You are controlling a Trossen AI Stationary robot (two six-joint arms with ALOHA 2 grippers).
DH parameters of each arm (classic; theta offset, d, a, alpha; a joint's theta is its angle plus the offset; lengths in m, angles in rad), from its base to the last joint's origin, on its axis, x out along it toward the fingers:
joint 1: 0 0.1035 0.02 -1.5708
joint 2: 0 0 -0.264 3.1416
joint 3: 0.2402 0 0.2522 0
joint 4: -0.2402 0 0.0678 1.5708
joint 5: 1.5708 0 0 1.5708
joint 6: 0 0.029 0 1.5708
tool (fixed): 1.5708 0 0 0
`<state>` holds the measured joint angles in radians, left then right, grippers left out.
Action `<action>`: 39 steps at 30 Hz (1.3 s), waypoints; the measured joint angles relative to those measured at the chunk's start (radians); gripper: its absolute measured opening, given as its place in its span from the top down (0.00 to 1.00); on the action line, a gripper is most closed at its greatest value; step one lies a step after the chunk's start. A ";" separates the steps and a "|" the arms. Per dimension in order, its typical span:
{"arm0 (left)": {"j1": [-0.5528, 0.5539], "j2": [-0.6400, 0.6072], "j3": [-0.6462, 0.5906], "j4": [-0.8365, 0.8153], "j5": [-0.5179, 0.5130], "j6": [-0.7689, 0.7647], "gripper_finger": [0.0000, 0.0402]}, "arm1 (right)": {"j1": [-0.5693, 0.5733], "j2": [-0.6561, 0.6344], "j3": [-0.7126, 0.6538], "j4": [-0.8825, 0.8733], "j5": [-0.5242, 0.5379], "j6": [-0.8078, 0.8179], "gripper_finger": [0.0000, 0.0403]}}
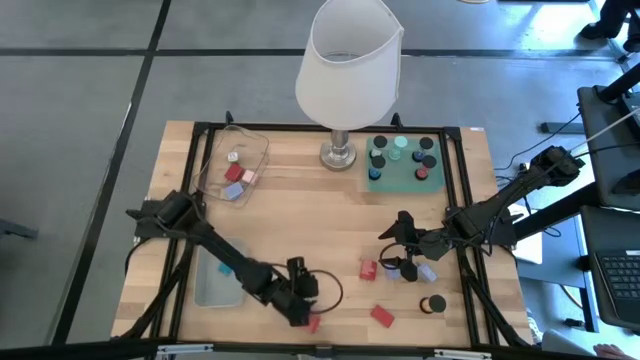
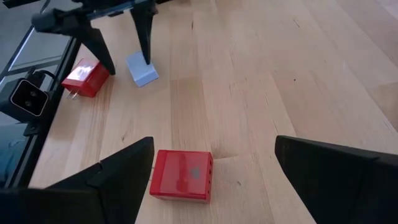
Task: Pick & Place Office items
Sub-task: Put the light blue digital timer into the gray bin
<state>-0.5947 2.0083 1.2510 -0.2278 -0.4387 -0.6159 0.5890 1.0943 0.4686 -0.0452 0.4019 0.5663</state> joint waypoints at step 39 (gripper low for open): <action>-0.029 0.070 0.064 -0.165 -0.138 -0.205 0.36 | 0.000 0.000 0.000 0.000 0.000 0.000 0.16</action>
<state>-0.6237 2.0785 1.3148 -0.3932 -0.5765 -0.8207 0.5889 1.0943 0.4686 -0.0448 0.4019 0.5663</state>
